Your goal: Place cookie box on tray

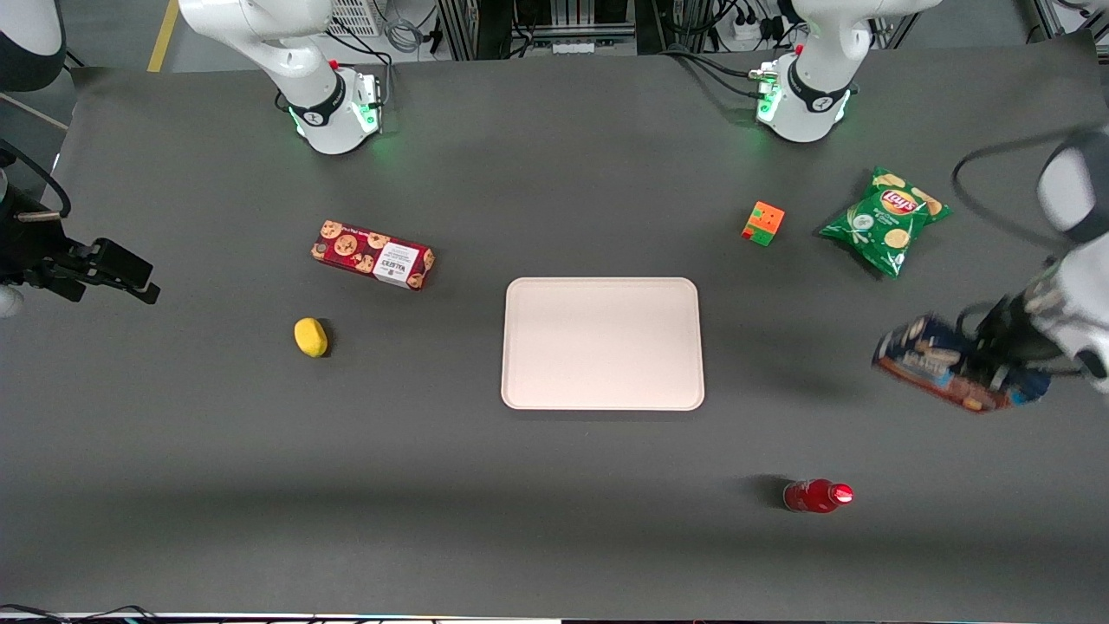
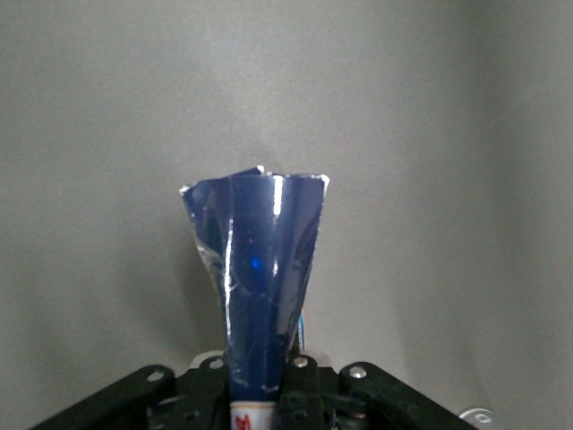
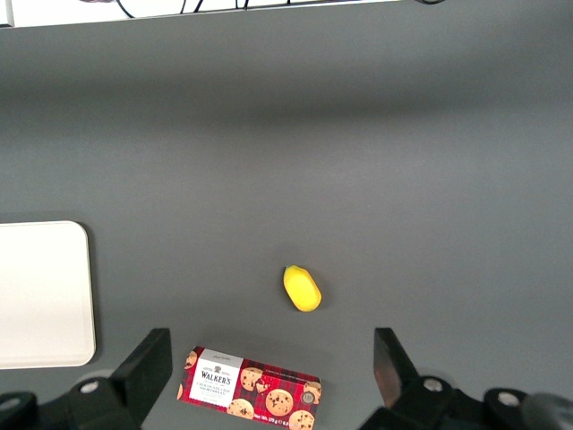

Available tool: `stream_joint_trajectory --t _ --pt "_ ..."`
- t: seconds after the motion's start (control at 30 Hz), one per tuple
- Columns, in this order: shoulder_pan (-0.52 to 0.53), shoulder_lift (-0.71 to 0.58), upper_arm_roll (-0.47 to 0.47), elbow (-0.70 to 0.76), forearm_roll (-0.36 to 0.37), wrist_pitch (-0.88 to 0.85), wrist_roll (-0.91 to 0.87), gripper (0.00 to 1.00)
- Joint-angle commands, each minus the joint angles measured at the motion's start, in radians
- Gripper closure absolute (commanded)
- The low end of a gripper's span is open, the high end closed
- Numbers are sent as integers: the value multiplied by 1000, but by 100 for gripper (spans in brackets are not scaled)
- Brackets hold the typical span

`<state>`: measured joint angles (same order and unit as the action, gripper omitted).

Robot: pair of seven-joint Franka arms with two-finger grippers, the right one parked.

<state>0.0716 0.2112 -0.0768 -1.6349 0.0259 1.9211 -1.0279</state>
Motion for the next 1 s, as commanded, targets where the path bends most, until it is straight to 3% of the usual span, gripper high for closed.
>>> stream_joint_trajectory --t 0.0,0.2,0.5,0.67,0.83,0.97 --pt "-7 -22 -67 191 6 -295 155 100" --pt "-7 -26 -224 319 8 -500 190 100" --pt "-9 -13 -500 290 28 -478 195 100" --pt "-7 -1 -575 118 46 -260 224 100" --pt "-9 2 -580 -119 65 14 294 100" --pt "-6 27 -577 -229 77 154 364 100"
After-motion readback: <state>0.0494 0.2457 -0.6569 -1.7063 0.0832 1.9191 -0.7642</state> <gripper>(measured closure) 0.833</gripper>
